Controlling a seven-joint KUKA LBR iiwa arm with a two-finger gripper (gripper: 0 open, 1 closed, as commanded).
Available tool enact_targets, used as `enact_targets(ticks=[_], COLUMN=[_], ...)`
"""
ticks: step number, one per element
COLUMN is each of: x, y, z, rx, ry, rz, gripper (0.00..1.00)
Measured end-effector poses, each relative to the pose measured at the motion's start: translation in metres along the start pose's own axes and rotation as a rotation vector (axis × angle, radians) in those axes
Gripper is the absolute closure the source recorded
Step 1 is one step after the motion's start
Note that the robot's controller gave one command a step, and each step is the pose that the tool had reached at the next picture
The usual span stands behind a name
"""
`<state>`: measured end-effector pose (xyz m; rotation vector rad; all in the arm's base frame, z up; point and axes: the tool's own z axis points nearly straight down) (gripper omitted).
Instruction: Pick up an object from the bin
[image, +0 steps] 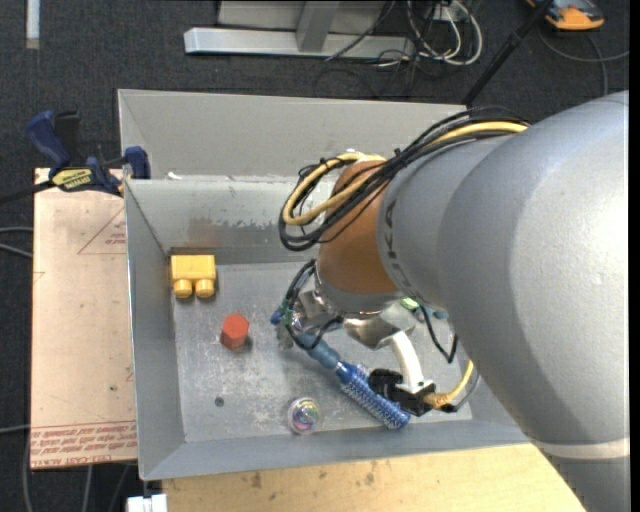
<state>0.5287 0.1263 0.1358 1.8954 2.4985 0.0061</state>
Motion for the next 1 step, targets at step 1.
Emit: enact_targets(ticks=[1], x=[-0.0394], y=[-0.0597], z=[-0.0813], rx=[0.001], ry=[0.0], rz=[0.023], gripper=[1.0])
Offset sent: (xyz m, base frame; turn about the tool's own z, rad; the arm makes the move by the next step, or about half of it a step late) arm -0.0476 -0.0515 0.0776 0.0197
